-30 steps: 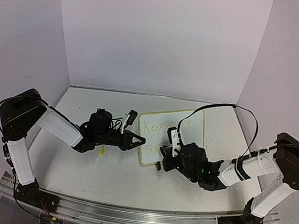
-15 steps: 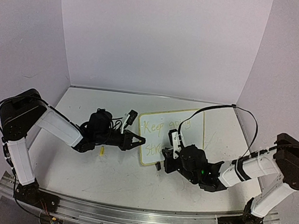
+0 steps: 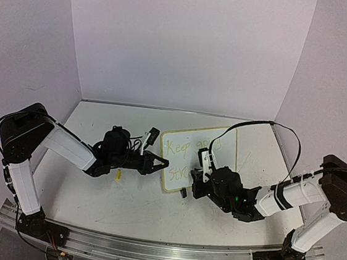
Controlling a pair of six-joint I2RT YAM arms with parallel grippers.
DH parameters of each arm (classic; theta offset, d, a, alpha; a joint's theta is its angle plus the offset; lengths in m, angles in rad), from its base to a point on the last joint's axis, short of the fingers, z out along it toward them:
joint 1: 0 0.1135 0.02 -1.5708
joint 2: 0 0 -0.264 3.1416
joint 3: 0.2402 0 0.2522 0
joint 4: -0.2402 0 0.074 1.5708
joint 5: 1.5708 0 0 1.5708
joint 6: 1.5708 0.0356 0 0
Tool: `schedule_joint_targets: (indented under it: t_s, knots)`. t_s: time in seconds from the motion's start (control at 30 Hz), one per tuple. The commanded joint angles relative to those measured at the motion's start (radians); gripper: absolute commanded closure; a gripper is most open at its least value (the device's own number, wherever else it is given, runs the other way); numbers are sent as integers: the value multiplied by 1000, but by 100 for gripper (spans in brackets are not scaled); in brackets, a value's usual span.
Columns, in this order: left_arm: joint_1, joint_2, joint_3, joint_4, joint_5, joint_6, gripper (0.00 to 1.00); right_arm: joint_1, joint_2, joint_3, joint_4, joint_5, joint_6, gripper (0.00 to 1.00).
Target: Write a sentence on the whiteboard
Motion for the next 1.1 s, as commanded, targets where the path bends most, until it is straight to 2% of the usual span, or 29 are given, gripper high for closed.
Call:
schedule_joint_targets:
  t_s: [0.0,1.07]
  knots:
    - [3,-38,-11,-13,-19,11,100,-16,-19,23,58,37,-27,100]
    - [3,-52,-28,-12,-33,18,100,4,45,60,56,-31,-31,100]
